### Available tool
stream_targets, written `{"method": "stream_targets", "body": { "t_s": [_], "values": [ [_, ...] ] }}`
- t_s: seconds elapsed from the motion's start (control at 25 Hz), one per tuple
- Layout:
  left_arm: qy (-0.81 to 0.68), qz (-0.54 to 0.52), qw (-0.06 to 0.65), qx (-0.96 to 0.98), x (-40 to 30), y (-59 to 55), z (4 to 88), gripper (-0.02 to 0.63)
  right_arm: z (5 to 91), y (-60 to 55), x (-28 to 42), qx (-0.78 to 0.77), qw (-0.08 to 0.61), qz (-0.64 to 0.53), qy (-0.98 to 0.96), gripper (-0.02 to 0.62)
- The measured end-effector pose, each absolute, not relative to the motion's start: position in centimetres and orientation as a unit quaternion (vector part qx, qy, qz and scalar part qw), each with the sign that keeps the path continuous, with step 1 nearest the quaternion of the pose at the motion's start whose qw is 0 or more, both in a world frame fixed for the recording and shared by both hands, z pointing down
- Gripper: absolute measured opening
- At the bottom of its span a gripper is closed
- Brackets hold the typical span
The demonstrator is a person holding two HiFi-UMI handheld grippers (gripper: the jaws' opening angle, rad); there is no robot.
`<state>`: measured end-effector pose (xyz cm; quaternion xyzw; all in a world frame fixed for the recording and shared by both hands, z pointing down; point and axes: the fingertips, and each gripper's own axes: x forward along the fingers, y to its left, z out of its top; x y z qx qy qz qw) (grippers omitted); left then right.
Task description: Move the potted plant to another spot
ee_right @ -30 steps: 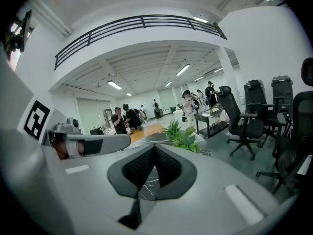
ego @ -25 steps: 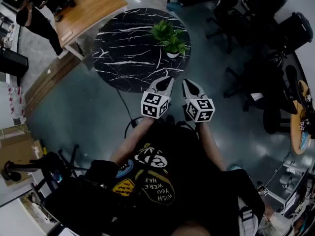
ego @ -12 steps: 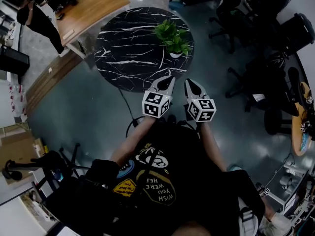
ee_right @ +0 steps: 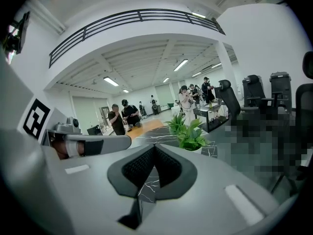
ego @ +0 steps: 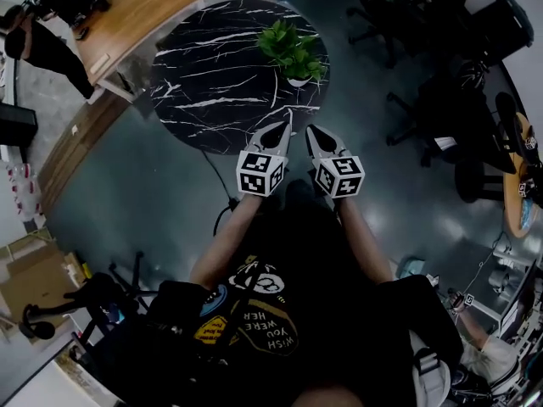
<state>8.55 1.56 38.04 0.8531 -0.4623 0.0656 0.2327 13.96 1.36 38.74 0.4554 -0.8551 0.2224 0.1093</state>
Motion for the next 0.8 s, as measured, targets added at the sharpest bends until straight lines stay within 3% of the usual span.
{"method": "stream_targets", "body": {
  "t_s": [0.32,0.68,0.8],
  "values": [
    [-0.446,0.073,0.224,0.864,9.4,-3.5,41.3,0.005,42.5,-3.7,14.6,0.457,0.117,0.215,-0.855,0.003],
    [-0.473,0.130,0.231,0.840,10.1,-12.3,50.9,0.005,52.2,-12.3,15.8,0.457,0.141,0.212,-0.852,0.005],
    [-0.472,0.147,0.238,0.836,9.7,-13.7,53.5,0.005,55.8,-14.0,14.9,0.455,0.155,0.225,-0.847,0.040]
  ]
}}
